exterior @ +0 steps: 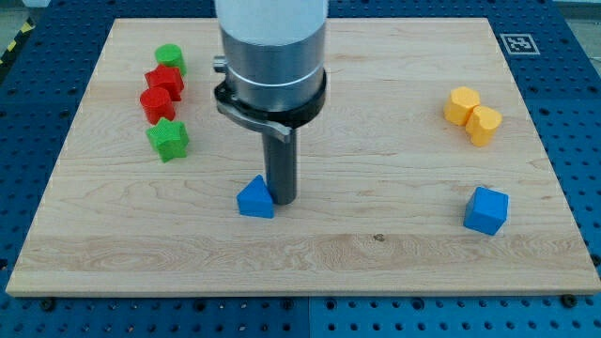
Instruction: Push the blue triangle towards bottom left
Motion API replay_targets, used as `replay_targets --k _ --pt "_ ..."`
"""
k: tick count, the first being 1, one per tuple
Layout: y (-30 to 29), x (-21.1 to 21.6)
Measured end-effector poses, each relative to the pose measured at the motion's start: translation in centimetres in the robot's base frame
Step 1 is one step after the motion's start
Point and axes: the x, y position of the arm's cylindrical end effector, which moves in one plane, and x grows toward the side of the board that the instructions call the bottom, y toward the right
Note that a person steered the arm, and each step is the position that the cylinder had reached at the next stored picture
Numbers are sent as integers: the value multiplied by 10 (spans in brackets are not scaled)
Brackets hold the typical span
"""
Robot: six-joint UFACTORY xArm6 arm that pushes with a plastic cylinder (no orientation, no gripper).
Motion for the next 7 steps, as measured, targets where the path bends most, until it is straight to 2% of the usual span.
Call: replay_targets --k 5,6,7 --pt "-94 0" --pt "-102 -7" --pt "-78 -24"
